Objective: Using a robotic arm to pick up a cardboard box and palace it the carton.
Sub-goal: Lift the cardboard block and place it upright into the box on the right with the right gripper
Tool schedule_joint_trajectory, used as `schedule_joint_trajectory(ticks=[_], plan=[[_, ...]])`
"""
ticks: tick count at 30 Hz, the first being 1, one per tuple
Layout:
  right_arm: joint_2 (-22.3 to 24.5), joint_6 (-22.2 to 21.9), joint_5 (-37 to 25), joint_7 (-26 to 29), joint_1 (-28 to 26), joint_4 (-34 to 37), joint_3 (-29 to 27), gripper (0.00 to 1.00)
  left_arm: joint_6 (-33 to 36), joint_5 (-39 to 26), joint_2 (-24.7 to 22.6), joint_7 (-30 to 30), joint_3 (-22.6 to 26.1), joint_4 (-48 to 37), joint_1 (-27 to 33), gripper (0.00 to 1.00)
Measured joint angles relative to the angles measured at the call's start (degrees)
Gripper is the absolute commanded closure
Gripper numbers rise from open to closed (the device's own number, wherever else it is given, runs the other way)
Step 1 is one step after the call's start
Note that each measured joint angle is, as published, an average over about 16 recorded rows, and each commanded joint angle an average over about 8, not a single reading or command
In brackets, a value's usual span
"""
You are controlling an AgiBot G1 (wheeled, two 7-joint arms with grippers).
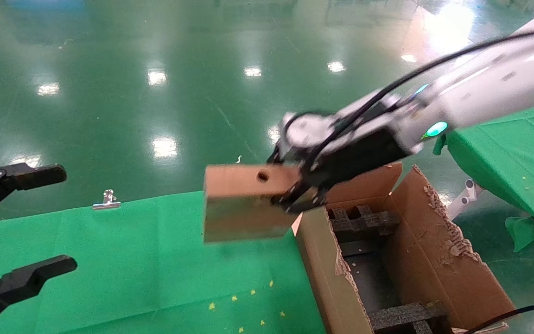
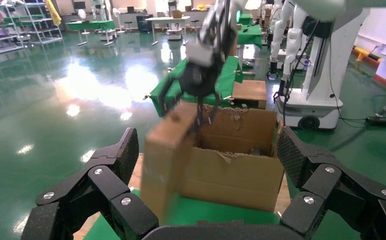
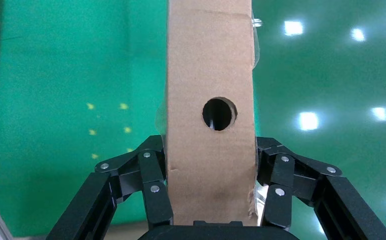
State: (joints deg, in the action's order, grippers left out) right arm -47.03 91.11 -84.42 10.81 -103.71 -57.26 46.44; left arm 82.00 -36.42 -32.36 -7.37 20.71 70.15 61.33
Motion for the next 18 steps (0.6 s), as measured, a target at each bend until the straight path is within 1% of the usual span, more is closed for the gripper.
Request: schedule_joint_trajectory(ticks=[5, 10, 18], plan=[[3.4, 0.1, 3.6, 1.1, -5.4, 0.2, 3.2, 1.00, 0.0, 0.0, 0.0, 0.0, 0.0, 0.0, 0.0, 0.00], [7.0, 0.0, 6.4, 2.2, -9.3, 0.2, 6.6, 1.00, 0.0, 0.0, 0.0, 0.0, 0.0, 0.0, 0.0, 0.00], [14.5, -0.3, 7.5, 4.1, -13.8, -0.6, 10.8, 1.00, 0.0, 0.0, 0.0, 0.0, 0.0, 0.0, 0.0, 0.00]])
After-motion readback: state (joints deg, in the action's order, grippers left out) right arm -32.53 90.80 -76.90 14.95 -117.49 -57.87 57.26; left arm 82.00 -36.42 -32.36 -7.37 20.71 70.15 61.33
